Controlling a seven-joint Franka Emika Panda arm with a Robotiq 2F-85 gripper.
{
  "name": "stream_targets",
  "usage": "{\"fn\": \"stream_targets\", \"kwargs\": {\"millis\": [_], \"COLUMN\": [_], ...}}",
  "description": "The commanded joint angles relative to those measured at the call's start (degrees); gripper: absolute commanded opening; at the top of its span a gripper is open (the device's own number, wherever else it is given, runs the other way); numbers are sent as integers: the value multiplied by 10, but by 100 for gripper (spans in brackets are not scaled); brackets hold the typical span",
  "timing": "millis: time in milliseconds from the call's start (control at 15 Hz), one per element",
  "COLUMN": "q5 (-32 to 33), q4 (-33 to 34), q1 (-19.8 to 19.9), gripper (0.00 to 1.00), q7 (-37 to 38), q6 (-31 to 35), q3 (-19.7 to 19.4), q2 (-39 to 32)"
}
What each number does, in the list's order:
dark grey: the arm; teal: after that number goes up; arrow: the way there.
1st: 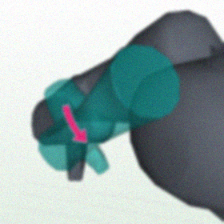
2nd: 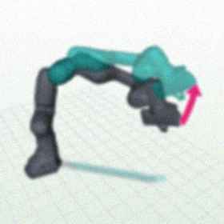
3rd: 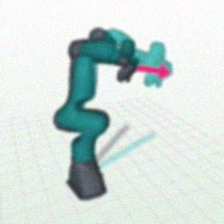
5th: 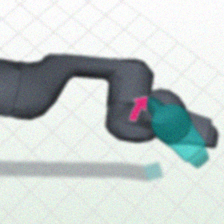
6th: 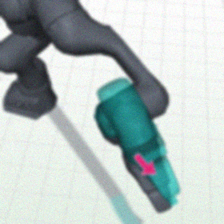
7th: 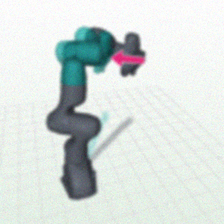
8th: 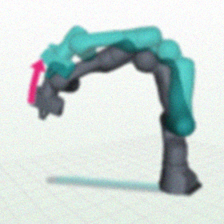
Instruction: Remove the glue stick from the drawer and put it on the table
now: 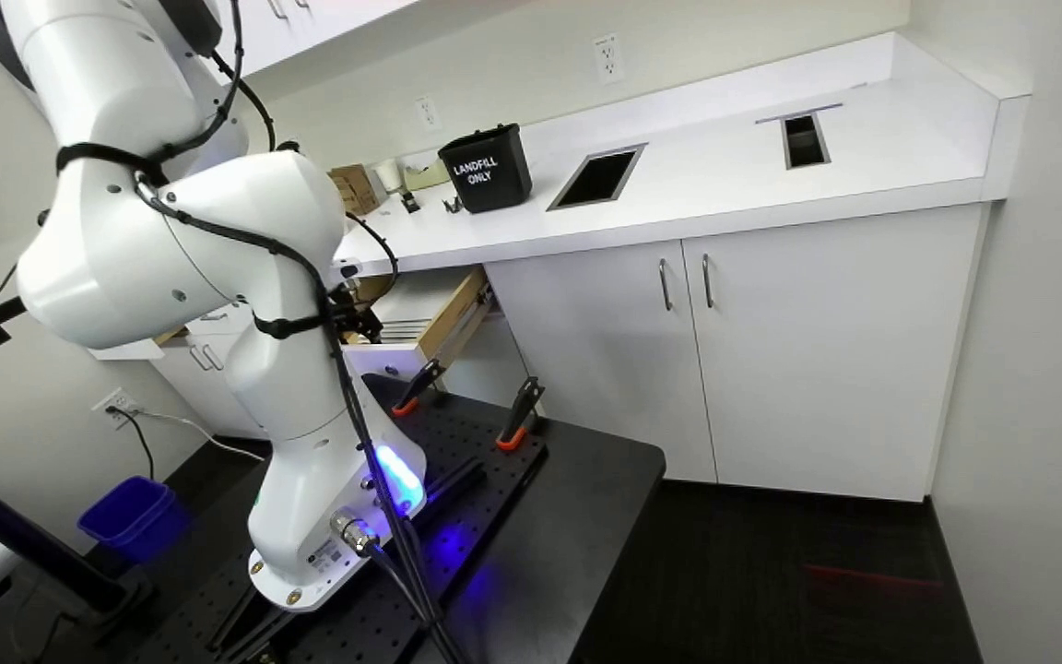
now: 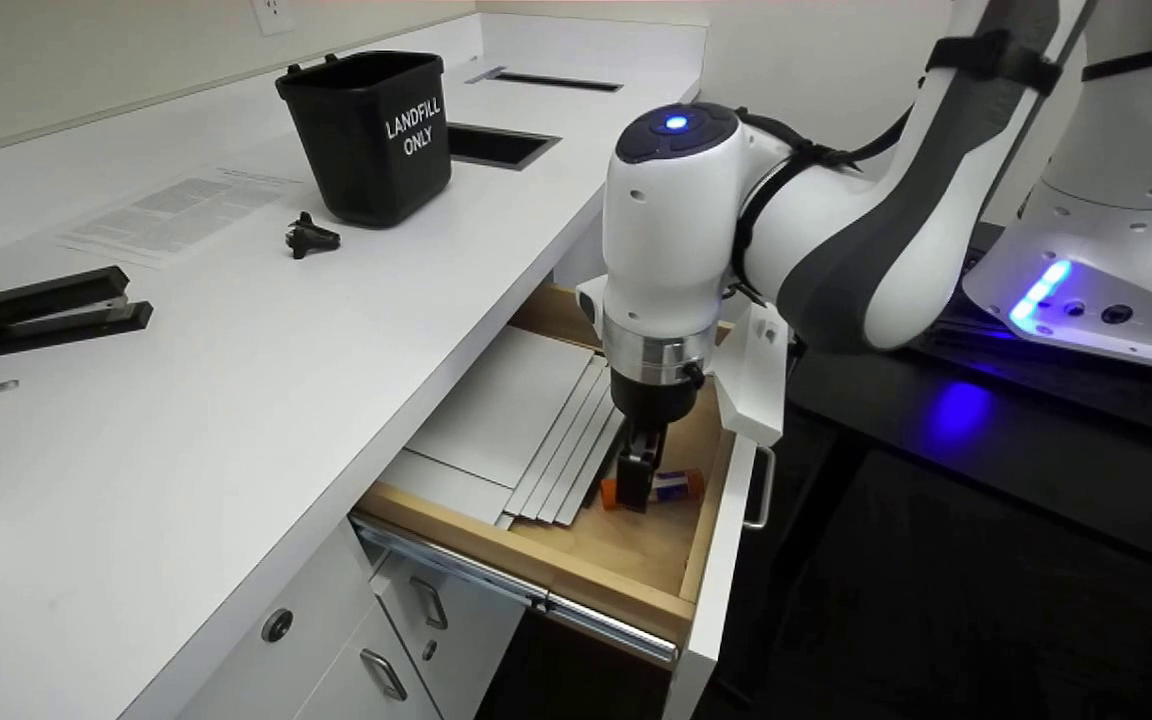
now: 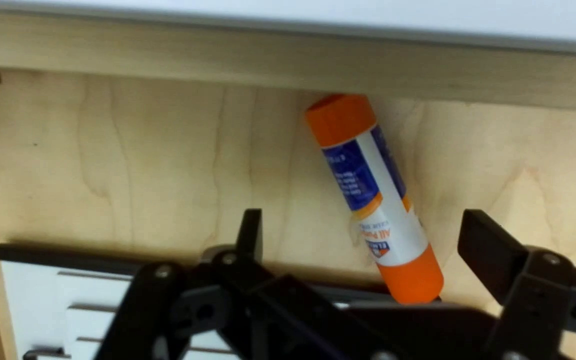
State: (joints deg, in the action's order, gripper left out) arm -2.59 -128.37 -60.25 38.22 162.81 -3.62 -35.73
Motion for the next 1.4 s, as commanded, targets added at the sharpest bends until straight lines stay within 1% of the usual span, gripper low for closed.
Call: {"fn": "stream_targets", "kwargs": {"millis": [0,67,400,533,600,667,867,1067,1333], "q5": [8,8,9,9,10,10,11,38,128], "q4": [-3,-2,-2,-2,-2,-1,-6,-39,-73], "q1": [-11,-11,-11,-11,-12,-12,-20,-71,-148], "gripper": [74,68,27,13,9,12,13,13,13], "q7": [18,18,19,19,20,20,28,72,174], "q6": [-23,-24,-24,-25,-26,-27,-35,-50,-92], "q3": [-16,-18,-22,-23,-24,-24,-29,-69,-135], "q2": [10,10,10,10,10,10,18,62,131]}}
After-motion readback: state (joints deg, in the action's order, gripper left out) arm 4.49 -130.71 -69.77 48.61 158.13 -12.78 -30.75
